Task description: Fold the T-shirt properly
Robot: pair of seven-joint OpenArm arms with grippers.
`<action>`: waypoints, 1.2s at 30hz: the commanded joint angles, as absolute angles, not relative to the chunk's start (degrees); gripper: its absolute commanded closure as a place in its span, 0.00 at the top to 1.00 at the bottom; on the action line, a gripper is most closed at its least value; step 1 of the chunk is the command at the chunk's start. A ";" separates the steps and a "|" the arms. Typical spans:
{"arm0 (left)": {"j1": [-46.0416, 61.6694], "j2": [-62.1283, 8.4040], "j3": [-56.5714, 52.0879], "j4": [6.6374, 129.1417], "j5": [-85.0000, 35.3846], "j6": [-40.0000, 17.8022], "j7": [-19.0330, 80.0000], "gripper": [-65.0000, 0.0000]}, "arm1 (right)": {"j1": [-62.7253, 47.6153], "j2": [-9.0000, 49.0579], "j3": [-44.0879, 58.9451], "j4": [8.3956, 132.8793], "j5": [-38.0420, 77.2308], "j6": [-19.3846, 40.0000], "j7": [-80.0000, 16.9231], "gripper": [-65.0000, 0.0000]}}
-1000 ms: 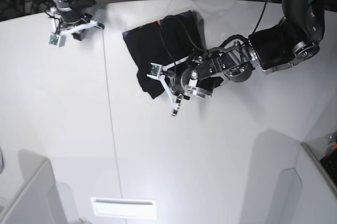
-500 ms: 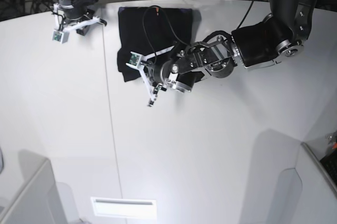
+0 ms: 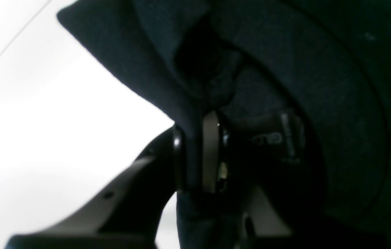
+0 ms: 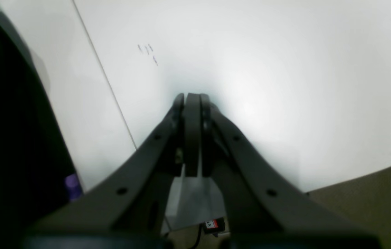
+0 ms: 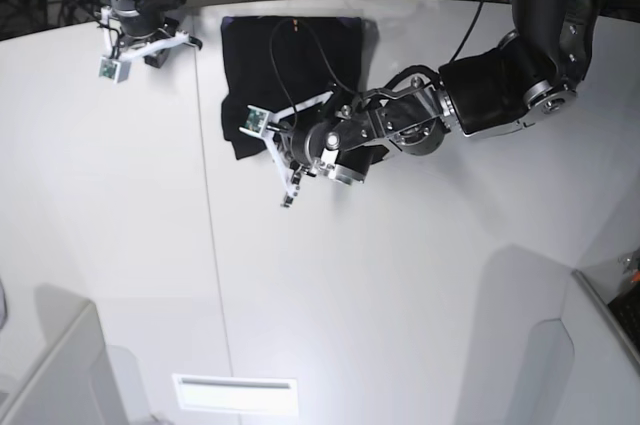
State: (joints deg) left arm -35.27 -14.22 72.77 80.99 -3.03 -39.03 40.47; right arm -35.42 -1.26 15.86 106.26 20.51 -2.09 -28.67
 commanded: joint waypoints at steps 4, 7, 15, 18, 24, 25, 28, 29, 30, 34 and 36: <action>-38.02 -12.88 72.31 81.19 -1.63 -38.99 45.85 0.32 | -35.56 -0.92 15.96 107.03 20.44 -1.98 -27.65 0.00; -39.52 -12.62 72.31 81.89 -1.63 -38.99 46.46 0.55 | -35.56 -0.92 15.96 107.03 20.44 -1.98 -27.65 0.00; -40.48 -13.05 60.53 90.24 -1.63 -38.99 46.55 0.81 | -35.74 -0.92 15.96 107.03 20.44 -1.98 -27.65 0.00; -37.49 -13.14 47.25 95.69 -1.71 -38.99 49.36 0.69 | -36.26 -0.75 16.22 107.47 20.44 -1.98 -27.56 0.00; -24.92 -18.33 23.87 107.91 -1.45 -40.00 52.79 0.00 | -44.09 1.80 15.96 111.25 20.35 -1.98 -20.09 0.00; -22.46 -19.74 21.23 110.02 -1.19 -40.00 52.62 0.00 | -45.93 2.07 16.22 112.31 20.35 -1.98 -19.30 0.00; -11.91 -24.92 12.44 114.51 -1.63 -40.00 46.73 0.00 | -52.00 2.77 16.66 115.56 20.26 -1.98 -17.19 0.00; -8.40 -26.24 9.80 114.59 -1.63 -40.00 42.86 0.00 | -53.76 3.74 17.10 115.82 19.82 -1.98 -16.92 0.00; -3.91 -27.65 6.64 114.42 -1.63 -40.00 37.93 0.00 | -55.43 4.79 17.19 115.91 19.12 -1.98 -17.10 0.00; 16.92 -29.14 -6.64 113.89 -1.10 -40.00 18.15 0.00 | -61.23 6.46 17.01 115.82 12.97 -1.89 -18.59 0.00; 27.56 -28.53 -12.62 113.89 -1.01 -40.00 10.77 0.00 | -63.25 6.55 16.57 115.65 9.10 -1.80 -19.30 0.00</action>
